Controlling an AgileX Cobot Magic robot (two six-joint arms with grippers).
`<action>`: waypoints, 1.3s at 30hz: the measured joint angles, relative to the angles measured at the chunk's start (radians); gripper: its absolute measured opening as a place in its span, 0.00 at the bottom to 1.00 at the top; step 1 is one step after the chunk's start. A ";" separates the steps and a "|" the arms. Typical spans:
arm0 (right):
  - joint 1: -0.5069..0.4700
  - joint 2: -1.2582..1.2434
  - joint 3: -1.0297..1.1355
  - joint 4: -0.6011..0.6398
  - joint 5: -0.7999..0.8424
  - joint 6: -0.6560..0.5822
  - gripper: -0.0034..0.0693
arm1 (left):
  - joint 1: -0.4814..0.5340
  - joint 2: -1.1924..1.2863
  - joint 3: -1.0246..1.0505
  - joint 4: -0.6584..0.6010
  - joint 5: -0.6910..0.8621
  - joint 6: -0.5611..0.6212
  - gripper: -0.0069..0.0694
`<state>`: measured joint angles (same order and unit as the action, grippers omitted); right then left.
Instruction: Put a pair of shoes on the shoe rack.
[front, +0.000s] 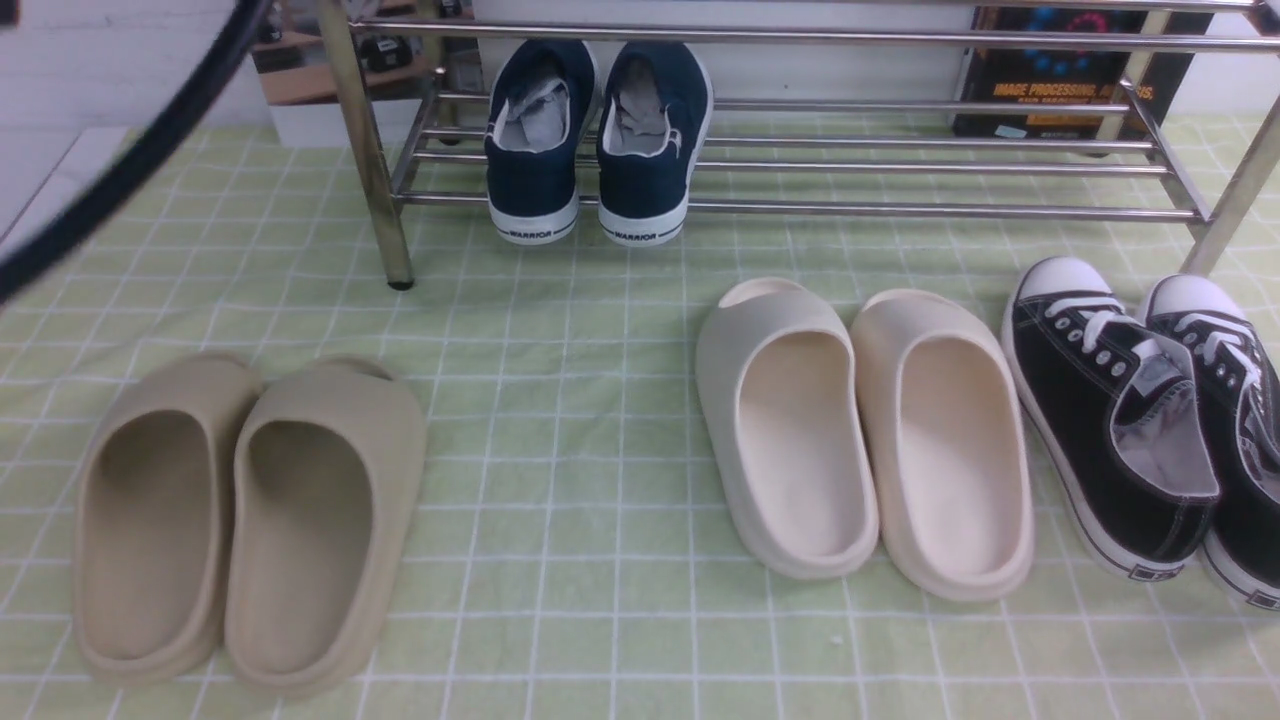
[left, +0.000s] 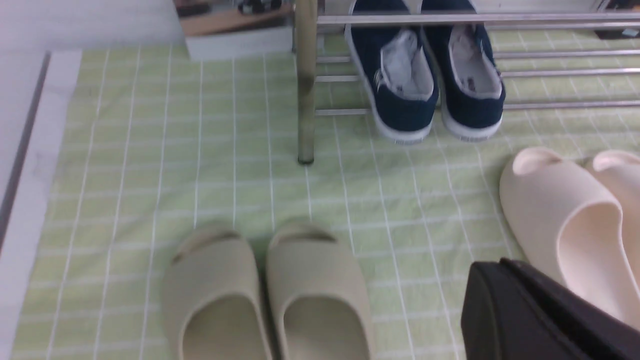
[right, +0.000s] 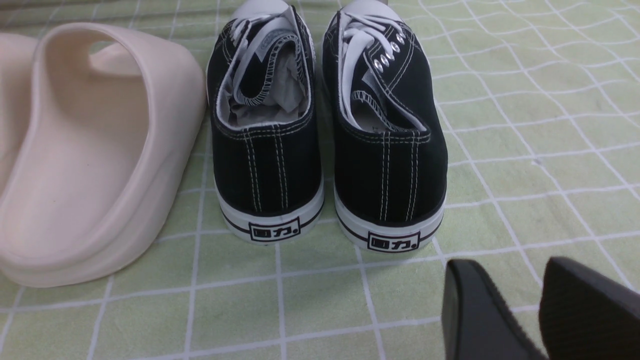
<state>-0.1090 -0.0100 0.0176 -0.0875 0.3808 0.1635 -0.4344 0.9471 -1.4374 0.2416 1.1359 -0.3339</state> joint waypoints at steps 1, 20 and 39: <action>0.000 0.000 0.000 0.000 0.000 0.000 0.38 | 0.000 -0.080 0.116 -0.001 -0.029 -0.023 0.07; 0.000 0.000 0.000 0.000 0.000 0.000 0.38 | 0.000 -0.598 0.593 -0.076 -0.076 -0.089 0.07; 0.000 0.000 0.000 0.000 0.000 0.000 0.38 | 0.215 -0.800 1.164 -0.299 -0.774 0.086 0.07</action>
<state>-0.1090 -0.0100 0.0176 -0.0875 0.3808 0.1635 -0.2198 0.1474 -0.2739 -0.0571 0.3620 -0.2480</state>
